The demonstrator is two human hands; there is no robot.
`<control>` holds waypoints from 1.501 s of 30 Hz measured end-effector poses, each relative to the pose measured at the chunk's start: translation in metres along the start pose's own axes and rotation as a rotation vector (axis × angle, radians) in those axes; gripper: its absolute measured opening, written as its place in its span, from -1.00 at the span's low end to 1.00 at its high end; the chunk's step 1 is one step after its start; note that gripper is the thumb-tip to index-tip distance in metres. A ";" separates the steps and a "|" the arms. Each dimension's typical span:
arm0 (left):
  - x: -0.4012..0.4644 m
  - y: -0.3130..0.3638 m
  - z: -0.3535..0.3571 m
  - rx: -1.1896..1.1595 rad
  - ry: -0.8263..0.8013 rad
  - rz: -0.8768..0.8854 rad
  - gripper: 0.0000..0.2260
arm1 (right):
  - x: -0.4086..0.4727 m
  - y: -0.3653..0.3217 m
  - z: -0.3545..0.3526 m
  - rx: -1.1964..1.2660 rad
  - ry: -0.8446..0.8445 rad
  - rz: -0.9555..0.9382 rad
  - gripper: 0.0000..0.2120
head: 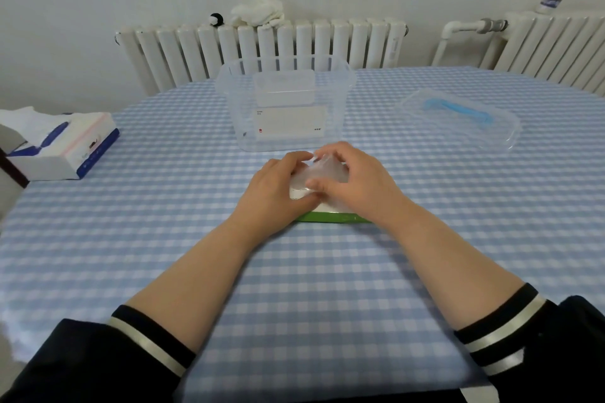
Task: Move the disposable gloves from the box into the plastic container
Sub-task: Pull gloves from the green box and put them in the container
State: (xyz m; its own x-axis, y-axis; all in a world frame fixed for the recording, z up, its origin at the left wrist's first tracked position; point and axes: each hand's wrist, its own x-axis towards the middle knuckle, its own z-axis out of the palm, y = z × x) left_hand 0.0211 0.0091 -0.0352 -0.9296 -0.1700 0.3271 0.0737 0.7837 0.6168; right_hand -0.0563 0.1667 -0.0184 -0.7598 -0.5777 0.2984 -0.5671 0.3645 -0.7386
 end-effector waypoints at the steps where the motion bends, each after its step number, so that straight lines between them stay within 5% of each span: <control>1: 0.000 0.001 0.000 0.002 -0.004 0.003 -0.45 | 0.000 0.001 0.002 -0.031 0.014 -0.009 -0.77; 8: 0.001 0.006 0.002 0.049 -0.057 -0.016 -0.44 | 0.000 -0.002 0.003 0.123 0.101 -0.025 -0.87; 23: 0.011 0.018 0.000 0.119 -0.053 0.104 -0.66 | 0.005 -0.003 -0.002 -0.009 0.362 -0.329 -0.65; 28: 0.026 0.016 -0.008 0.142 -0.099 0.060 -0.62 | 0.019 0.005 0.001 -0.121 0.317 -0.501 -0.47; 34: 0.033 -0.003 -0.006 -0.015 -0.145 -0.017 -0.75 | 0.031 0.021 -0.001 -0.164 0.284 -0.600 -0.50; 39: 0.030 -0.008 -0.003 -0.065 -0.156 -0.056 -0.79 | 0.027 0.032 -0.003 -0.071 0.259 -0.518 -0.53; 45: 0.023 -0.023 -0.011 -0.071 -0.325 -0.073 -0.39 | 0.027 0.013 -0.008 0.191 0.118 -0.142 -0.68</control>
State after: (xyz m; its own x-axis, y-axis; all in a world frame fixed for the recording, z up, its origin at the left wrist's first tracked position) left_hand 0.0017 -0.0190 -0.0339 -0.9990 -0.0158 0.0414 0.0167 0.7313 0.6819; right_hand -0.0866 0.1622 -0.0150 -0.7147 -0.5202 0.4676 -0.6094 0.1350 -0.7813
